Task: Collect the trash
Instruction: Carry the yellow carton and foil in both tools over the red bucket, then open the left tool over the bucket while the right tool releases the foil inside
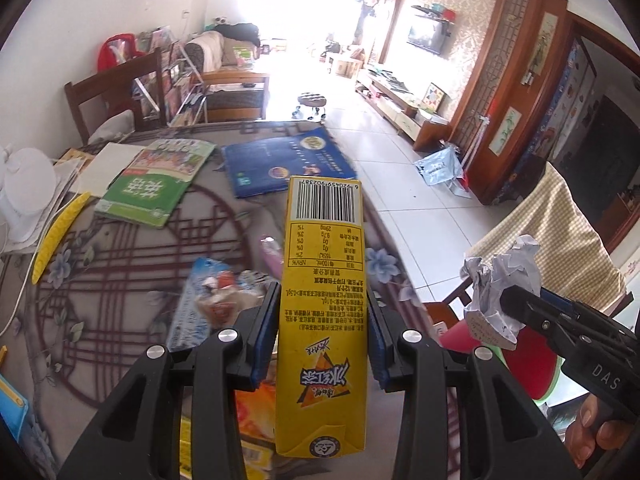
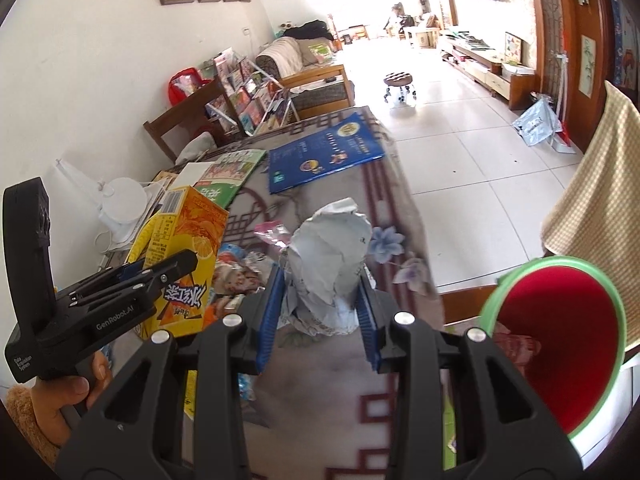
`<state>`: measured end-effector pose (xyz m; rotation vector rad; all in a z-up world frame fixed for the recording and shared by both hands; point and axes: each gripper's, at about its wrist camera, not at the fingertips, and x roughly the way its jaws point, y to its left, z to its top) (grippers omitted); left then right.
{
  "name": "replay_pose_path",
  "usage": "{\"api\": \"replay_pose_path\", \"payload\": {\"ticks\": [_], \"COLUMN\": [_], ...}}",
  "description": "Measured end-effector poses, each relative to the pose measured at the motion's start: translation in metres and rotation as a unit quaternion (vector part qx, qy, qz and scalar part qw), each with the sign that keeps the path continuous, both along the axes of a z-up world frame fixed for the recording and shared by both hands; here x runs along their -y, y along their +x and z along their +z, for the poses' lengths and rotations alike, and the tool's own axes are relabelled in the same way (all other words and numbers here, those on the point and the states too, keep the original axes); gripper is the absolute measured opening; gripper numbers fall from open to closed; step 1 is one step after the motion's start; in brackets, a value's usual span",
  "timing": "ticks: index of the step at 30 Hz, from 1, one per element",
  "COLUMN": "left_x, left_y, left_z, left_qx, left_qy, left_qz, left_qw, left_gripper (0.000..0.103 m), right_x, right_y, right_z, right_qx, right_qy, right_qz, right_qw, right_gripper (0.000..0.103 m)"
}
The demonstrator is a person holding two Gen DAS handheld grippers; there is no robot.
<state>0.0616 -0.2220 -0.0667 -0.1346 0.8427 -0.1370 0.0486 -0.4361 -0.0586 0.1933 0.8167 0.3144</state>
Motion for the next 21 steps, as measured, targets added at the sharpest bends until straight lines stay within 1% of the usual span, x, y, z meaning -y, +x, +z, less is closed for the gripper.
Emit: {"api": "replay_pose_path", "payload": {"ticks": [6, 10, 15, 19, 21], "left_x": [0.030, 0.054, 0.090, 0.122, 0.142], "left_y": [0.003, 0.004, 0.005, 0.007, 0.008], "left_z": [0.003, 0.004, 0.004, 0.005, 0.004], "left_qx": [0.001, -0.001, -0.001, 0.000, 0.000], "left_qy": [0.001, 0.004, 0.007, 0.002, 0.001], "left_qz": [-0.019, -0.040, -0.084, -0.126, -0.151], "left_qw": [0.9998, 0.9992, 0.9964, 0.9920, 0.9886], "left_gripper": [0.037, 0.037, 0.037, 0.037, 0.037], "right_x": [0.038, 0.073, 0.119, 0.149, 0.164], "right_y": [-0.004, -0.006, -0.014, -0.026, -0.033], "right_z": [-0.003, -0.009, -0.014, -0.017, -0.017], "right_qx": [-0.003, -0.008, -0.015, -0.018, -0.018], "right_qy": [-0.001, -0.001, 0.000, 0.000, 0.000], "right_qz": [-0.031, -0.067, -0.117, -0.156, -0.175], "right_qw": [1.000, 0.998, 0.993, 0.988, 0.984], "right_gripper": [0.035, 0.035, 0.035, 0.035, 0.035]}}
